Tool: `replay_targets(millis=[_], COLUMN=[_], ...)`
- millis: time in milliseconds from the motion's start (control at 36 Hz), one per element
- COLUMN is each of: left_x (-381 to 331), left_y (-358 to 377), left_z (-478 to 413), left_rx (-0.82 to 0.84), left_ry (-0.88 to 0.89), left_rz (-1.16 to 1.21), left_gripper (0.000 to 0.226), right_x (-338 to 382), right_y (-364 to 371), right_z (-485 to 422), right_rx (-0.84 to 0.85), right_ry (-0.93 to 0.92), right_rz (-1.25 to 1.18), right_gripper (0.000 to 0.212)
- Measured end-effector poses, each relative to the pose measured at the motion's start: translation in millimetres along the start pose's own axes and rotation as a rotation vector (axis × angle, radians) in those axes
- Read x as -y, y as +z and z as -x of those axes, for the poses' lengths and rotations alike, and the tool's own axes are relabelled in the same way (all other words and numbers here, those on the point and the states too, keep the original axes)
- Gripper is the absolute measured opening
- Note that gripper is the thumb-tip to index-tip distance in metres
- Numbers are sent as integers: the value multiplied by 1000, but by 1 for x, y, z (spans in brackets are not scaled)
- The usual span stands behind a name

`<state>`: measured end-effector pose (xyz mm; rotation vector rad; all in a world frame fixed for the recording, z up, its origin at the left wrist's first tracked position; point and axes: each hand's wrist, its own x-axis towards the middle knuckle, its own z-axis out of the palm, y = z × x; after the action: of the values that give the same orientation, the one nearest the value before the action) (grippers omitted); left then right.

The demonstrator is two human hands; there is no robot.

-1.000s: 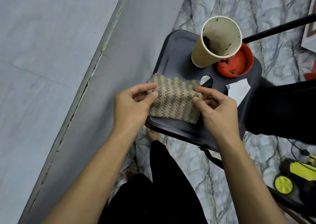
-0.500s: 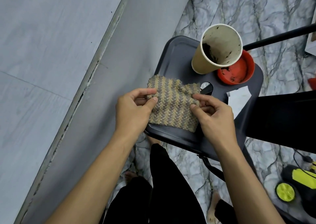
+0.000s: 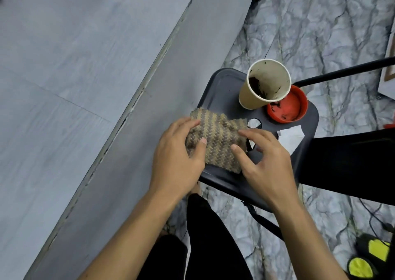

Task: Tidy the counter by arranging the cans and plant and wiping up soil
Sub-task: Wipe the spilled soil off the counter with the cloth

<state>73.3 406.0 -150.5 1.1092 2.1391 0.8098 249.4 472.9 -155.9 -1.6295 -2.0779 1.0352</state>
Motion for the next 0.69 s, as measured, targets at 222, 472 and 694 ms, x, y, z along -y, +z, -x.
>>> replay_targets(millis=[222, 472, 694], left_x=[-15, -40, -64], left_y=[-16, -41, -68], left_z=[22, 37, 32], left_rx=[29, -19, -96], left_ry=[5, 65, 96], left_rz=[16, -33, -49], left_gripper=[47, 49, 52], right_x=[26, 56, 97], right_y=[-15, -35, -58], right_z=[10, 9, -18], right_rx=[94, 83, 89], right_ry=[-84, -182, -308], right_rz=[-43, -96, -127], right_gripper=[42, 42, 44])
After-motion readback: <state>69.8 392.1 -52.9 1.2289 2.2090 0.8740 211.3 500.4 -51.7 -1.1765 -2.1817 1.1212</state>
